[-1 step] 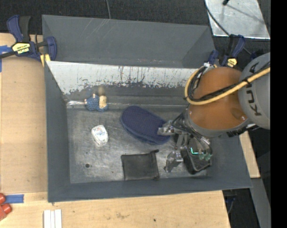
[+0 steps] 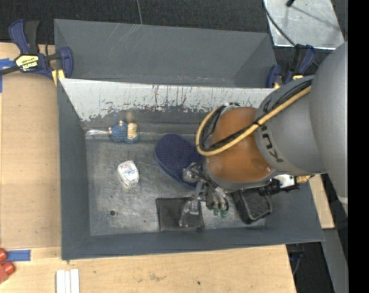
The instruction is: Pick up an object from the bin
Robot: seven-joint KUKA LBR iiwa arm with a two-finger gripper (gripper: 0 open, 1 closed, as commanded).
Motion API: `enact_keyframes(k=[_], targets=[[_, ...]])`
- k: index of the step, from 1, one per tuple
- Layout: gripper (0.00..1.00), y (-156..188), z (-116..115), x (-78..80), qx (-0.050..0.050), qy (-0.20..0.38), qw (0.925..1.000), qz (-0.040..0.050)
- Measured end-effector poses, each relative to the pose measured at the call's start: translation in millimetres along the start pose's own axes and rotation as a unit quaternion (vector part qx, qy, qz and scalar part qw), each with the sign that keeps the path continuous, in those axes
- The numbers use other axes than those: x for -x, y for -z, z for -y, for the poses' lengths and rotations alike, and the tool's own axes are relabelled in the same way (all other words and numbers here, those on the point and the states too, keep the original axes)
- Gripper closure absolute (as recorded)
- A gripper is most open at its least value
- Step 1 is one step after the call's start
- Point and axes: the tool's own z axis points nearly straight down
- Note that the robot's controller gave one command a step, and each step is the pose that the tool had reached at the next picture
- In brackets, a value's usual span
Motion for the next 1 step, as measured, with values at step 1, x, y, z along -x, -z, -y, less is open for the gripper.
enact_keyframes(k=[1], targets=[[0.00,26.8,-25.1,-9.5,0.002,0.018,0.9998,-0.0044]])
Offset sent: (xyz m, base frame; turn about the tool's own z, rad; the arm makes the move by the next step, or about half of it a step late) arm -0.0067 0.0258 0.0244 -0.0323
